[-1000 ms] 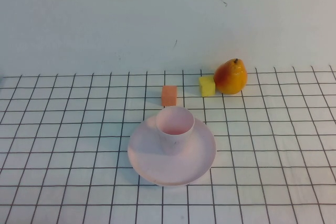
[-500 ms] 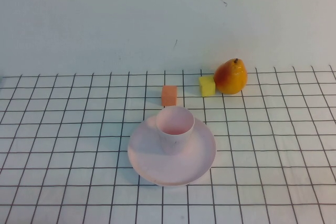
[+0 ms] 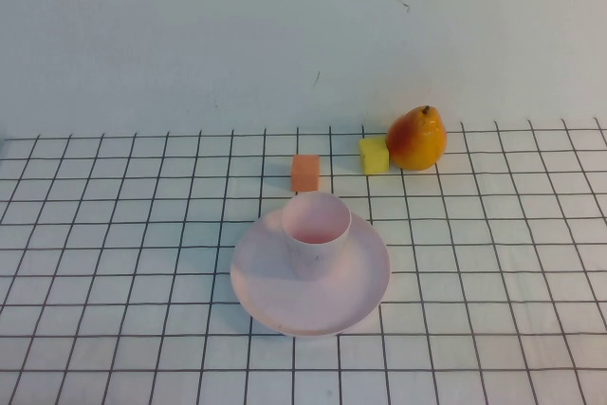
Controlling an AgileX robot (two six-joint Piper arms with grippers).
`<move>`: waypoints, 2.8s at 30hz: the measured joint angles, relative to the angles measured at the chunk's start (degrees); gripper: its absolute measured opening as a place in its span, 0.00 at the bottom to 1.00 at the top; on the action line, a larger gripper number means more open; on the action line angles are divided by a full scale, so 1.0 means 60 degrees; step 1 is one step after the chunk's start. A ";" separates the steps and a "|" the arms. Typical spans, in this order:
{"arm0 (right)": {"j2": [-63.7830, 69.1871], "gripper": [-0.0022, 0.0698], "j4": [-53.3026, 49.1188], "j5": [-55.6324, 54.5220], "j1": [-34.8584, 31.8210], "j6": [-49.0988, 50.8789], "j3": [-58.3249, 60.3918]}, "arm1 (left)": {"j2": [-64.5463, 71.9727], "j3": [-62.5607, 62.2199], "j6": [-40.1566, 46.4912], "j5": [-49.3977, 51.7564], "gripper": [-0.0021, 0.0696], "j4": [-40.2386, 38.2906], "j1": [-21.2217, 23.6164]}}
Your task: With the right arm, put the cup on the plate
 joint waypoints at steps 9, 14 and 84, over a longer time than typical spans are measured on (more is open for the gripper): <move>0.0000 0.03 -0.0123 0.0034 -0.0422 0.0649 0.0000 | 0.0000 0.0000 0.0000 0.0000 0.03 0.0000 0.0000; 0.0000 0.03 -0.0123 0.0034 -0.0595 0.0963 0.0000 | 0.0000 0.0000 0.0000 0.0000 0.03 0.0000 0.0000; 0.0000 0.03 -0.0737 0.0034 -0.0606 0.2126 0.0000 | 0.0000 0.0000 0.0000 0.0000 0.02 0.0000 0.0000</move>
